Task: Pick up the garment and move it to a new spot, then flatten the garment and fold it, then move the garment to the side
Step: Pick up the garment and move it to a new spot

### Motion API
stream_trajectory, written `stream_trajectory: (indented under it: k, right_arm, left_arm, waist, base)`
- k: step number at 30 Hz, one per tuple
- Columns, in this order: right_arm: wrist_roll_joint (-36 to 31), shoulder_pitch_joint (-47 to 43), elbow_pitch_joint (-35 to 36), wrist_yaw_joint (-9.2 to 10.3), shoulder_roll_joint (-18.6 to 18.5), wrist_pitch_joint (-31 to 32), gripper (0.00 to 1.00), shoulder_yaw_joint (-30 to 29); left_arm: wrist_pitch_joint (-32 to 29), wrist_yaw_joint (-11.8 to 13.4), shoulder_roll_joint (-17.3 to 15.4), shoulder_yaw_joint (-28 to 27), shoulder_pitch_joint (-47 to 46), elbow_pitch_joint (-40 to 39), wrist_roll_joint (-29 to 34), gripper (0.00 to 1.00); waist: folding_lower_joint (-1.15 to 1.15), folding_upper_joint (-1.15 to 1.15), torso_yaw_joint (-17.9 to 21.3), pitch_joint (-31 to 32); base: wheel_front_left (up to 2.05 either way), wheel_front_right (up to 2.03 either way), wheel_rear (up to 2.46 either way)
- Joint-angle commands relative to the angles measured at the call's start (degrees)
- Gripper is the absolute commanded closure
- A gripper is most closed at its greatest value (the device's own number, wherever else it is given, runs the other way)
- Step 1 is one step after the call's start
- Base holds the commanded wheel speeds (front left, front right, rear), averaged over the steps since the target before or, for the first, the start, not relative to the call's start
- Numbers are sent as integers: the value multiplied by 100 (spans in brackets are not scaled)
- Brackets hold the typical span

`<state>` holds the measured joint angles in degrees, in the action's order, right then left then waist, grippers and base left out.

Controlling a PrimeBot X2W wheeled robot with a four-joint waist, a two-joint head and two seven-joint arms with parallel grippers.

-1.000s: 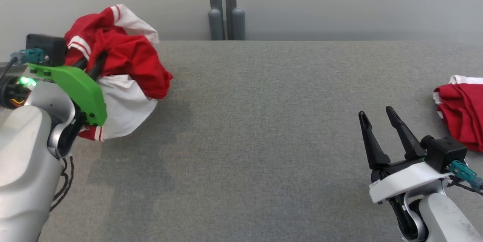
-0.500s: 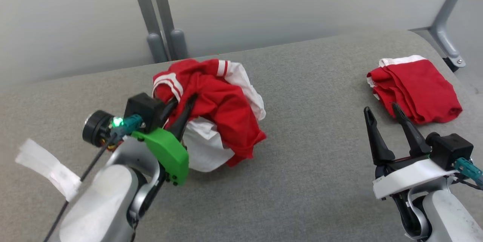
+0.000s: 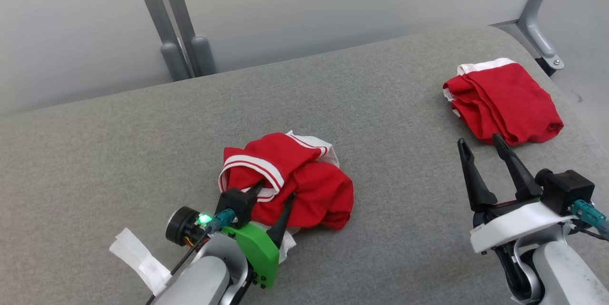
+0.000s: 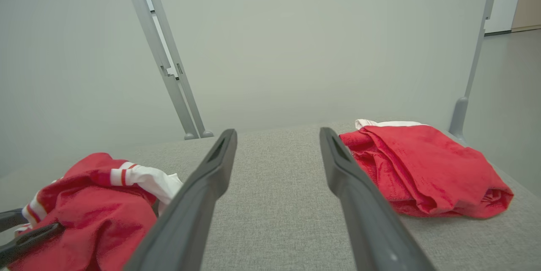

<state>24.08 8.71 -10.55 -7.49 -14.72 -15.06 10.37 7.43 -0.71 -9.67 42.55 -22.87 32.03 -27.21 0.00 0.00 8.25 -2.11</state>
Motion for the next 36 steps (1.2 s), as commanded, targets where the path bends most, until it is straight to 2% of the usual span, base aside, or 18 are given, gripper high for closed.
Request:
stream_trajectory:
  k: [1, 4, 8, 13, 20, 23, 25, 27, 30, 36]
  right_arm:
    - [17, -34, -12, -1, -25, -14, 0, -25]
    - [4, -62, -12, -1, -49, -14, 0, -55]
    - [-24, -150, 8, -1, -50, -14, 0, -132]
    - [-57, -264, 66, -1, -43, -14, 0, -244]
    - [-73, -395, 130, -1, -14, -14, 0, -394]
    - [-75, -524, 164, -1, 43, -14, 0, -502]
    - [-102, -615, 208, -1, 96, -14, 0, -573]
    - [-123, -699, 234, -1, 140, -14, 0, -609]
    - [-186, -791, 233, -1, 160, -14, 0, -596]
    - [-297, -867, 315, -1, 178, -14, 0, -610]
  left_arm:
    - [85, -24, -41, -15, -134, 62, 76, 0]
    - [205, -2, -102, -9, -211, -24, 152, 0]
    - [292, 183, -293, -101, -50, -424, 122, 0]
    - [343, 589, -696, -415, 363, -1213, 3, 0]
    - [631, 1197, -1166, -1164, 1081, -2154, -244, 0]
    - [739, 1215, -1252, -1524, 1427, -2329, -365, 0]
    - [779, 1262, -1183, -1862, 1651, -2427, -474, 0]
    - [776, 1280, -1124, -2180, 1881, -2529, -329, 0]
    - [775, 1151, -904, -2599, 2231, -2553, -176, 0]
    - [777, 862, -487, -3083, 2599, -2441, 233, 0]
  waist:
    - [0, 0, -98, 45]
    - [0, 0, -193, 96]
    - [0, 0, -311, 173]
    - [0, 0, -457, 242]
    - [0, 0, -626, 281]
    - [0, 0, -706, 308]
    - [0, 0, -736, 314]
    - [0, 0, -752, 311]
    - [0, 0, -791, 322]
    - [0, 0, -808, 335]
  base:
    - [0, 0, 0]
    - [0, 0, 0]
    - [0, 0, 0]
    - [0, 0, 0]
    - [0, 0, 0]
    - [0, 0, 0]
    - [0, 0, 0]
    - [0, 0, 0]
    - [0, 0, 0]
    - [0, 0, 0]
